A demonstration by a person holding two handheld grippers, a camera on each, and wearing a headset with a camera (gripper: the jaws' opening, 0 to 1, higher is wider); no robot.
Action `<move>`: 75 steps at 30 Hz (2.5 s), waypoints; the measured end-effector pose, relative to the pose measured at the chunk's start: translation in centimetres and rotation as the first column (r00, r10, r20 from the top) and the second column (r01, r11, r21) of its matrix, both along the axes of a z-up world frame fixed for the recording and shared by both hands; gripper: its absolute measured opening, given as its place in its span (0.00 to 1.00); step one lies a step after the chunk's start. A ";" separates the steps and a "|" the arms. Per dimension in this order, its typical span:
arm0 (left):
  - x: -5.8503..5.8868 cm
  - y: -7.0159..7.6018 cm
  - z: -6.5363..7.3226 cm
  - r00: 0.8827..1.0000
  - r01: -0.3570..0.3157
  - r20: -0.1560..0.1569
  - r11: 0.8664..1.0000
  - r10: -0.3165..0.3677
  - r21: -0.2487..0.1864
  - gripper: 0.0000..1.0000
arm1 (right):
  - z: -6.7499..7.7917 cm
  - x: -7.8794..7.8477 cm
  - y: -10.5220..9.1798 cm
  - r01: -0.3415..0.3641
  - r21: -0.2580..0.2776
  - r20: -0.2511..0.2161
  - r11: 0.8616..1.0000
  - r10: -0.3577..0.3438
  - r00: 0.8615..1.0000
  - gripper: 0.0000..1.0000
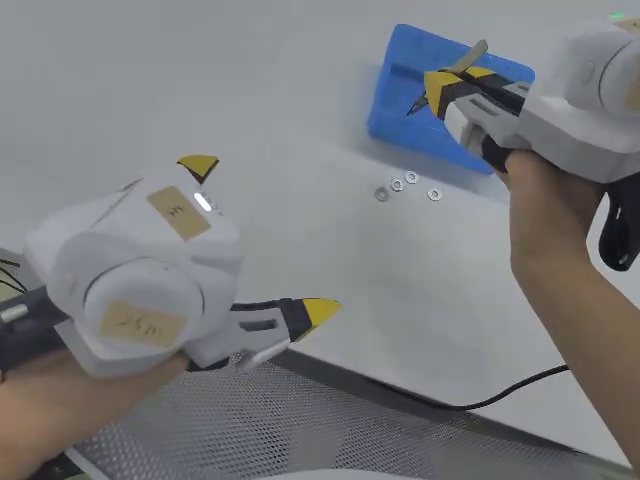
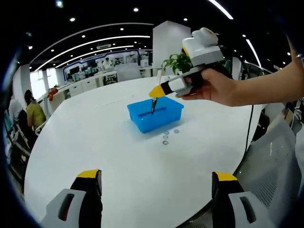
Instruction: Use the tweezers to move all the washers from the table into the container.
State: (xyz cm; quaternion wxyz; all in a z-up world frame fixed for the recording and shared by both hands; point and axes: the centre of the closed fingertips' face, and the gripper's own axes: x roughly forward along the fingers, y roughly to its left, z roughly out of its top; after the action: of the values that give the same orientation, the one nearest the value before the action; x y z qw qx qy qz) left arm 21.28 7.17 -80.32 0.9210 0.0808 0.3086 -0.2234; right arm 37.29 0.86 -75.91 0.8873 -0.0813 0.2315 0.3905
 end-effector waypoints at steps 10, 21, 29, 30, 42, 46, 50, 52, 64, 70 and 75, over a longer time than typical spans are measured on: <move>0.1 0.4 0.0 1.000 -0.018 -0.001 1.000 0.018 0.003 0.99 | -0.4 -3.1 -0.2 -0.036 -0.012 -0.029 0.999 0.036 0.999 0.02; 0.0 0.4 -0.4 1.000 0.002 -0.001 0.999 -0.002 0.041 0.99 | -3.8 -4.3 -0.7 -0.039 -0.046 -0.094 0.998 0.034 0.995 0.03; -0.1 0.5 -0.6 1.000 -0.001 -0.011 0.999 0.001 0.048 0.99 | -5.3 -4.7 0.0 -0.078 -0.064 -0.122 0.995 0.070 0.990 0.03; -0.1 0.5 -0.6 1.000 -0.001 -0.009 0.999 0.002 0.051 0.99 | -5.5 -4.8 -0.1 -0.087 -0.080 -0.119 0.993 0.077 0.990 0.03; -0.2 0.5 -0.7 1.000 0.001 -0.019 0.999 0.000 0.054 0.99 | -6.2 -4.7 -0.1 -0.095 -0.086 -0.137 0.992 0.083 0.987 0.03; -0.2 0.6 -0.7 1.000 -0.002 -0.017 0.998 0.003 0.056 0.99 | -6.4 -4.8 -0.2 -0.095 -0.098 -0.121 0.991 0.083 0.989 0.03; -0.3 0.5 -0.8 1.000 0.000 -0.025 0.998 0.001 0.058 0.99 | -6.3 -4.7 -0.3 -0.085 -0.096 -0.129 0.992 0.072 0.989 0.03; -0.2 0.5 -0.8 1.000 0.000 -0.023 0.998 0.001 0.060 0.99 | -6.3 -4.6 -0.2 -0.083 -0.097 -0.126 0.992 0.070 0.990 0.03; -0.2 0.5 -0.9 1.000 0.002 -0.027 0.998 -0.001 0.065 0.99 | -6.4 -4.7 -0.2 -0.078 -0.100 -0.116 0.992 0.066 0.991 0.03; -0.3 0.5 -1.0 0.999 0.007 -0.032 0.997 -0.005 0.071 0.97 | -6.5 -5.0 0.1 -0.116 -0.108 -0.110 0.987 0.104 0.988 0.02; -0.3 0.6 -1.0 1.000 0.008 -0.030 0.997 -0.006 0.077 0.96 | -6.5 -4.6 -0.3 -0.098 -0.095 -0.137 0.991 0.084 0.987 0.02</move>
State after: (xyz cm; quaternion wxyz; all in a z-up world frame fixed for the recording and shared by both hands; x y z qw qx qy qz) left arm 20.96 7.74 -81.35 0.9118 0.1141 0.3303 -0.2157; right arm 32.73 0.56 -82.38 0.8459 -0.1107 0.3055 0.4230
